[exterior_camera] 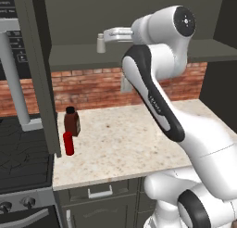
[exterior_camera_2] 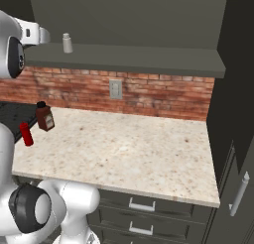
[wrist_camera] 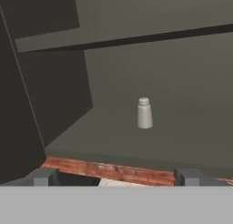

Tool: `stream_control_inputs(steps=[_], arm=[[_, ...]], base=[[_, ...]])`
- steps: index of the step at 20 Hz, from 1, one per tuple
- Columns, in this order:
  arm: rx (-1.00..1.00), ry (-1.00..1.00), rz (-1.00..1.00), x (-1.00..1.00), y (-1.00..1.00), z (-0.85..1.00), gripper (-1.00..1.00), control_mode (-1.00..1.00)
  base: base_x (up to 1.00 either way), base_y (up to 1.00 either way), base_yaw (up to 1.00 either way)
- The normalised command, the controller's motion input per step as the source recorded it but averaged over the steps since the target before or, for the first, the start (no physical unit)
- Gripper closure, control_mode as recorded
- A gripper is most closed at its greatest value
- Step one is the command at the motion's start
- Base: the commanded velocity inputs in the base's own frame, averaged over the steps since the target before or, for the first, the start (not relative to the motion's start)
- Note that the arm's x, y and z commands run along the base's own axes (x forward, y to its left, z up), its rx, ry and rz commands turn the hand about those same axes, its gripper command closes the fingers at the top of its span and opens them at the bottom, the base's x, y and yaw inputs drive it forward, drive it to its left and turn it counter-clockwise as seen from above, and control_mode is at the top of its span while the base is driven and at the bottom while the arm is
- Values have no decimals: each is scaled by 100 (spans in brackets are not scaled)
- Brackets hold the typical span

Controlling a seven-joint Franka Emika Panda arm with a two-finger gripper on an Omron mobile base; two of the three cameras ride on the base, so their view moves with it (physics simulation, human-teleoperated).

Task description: Collect the paprika, ketchup, and shaker from the cabinet and place them next to the stove.

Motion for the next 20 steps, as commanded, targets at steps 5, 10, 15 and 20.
stream_control_inputs(steps=[5, 10, 15, 20], arm=[[-1, 0, 0, 27, 0, 15, -100, -100], [-2, -2, 0, 17, -5, 3, -100, -100], [-4, -8, -1, 18, -17, 0, -100, -100], [-8, -4, 0, 22, -21, 0, -100, -100]], base=[[0, 0, 0], [0, 0, 0], [0, 0, 0], [0, 0, 0]])
